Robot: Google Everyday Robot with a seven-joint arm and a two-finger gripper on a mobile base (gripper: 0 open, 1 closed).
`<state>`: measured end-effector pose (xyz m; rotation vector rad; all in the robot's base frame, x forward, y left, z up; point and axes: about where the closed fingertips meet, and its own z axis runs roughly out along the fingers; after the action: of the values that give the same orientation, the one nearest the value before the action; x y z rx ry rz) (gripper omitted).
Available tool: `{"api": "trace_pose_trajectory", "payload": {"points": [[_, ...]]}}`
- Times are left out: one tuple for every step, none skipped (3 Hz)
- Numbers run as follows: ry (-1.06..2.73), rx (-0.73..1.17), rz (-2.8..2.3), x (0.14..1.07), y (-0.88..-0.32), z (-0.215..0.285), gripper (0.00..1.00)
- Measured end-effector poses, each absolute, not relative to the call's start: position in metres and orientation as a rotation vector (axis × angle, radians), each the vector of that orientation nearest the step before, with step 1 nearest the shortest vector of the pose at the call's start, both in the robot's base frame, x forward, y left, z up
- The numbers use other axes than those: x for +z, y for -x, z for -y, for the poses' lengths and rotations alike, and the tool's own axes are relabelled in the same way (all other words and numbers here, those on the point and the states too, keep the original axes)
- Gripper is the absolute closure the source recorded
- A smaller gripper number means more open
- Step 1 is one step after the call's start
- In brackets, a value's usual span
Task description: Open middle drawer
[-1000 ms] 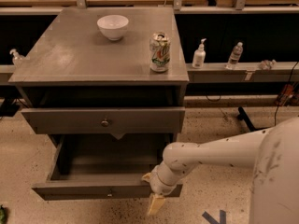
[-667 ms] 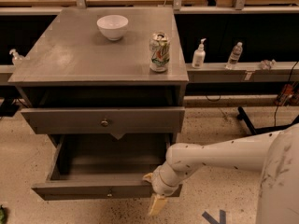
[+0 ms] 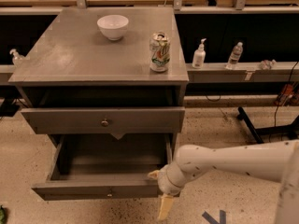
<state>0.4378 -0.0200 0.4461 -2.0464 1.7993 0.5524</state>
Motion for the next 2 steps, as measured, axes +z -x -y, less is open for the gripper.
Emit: {"api": "trace_pose_trajectory", "payload": {"points": [[1.884,0.509,-1.681,0.462,-0.472,0.031,0.0],[1.778,0.467,-1.568,0.477,-0.5,0.041,0.0]]}}
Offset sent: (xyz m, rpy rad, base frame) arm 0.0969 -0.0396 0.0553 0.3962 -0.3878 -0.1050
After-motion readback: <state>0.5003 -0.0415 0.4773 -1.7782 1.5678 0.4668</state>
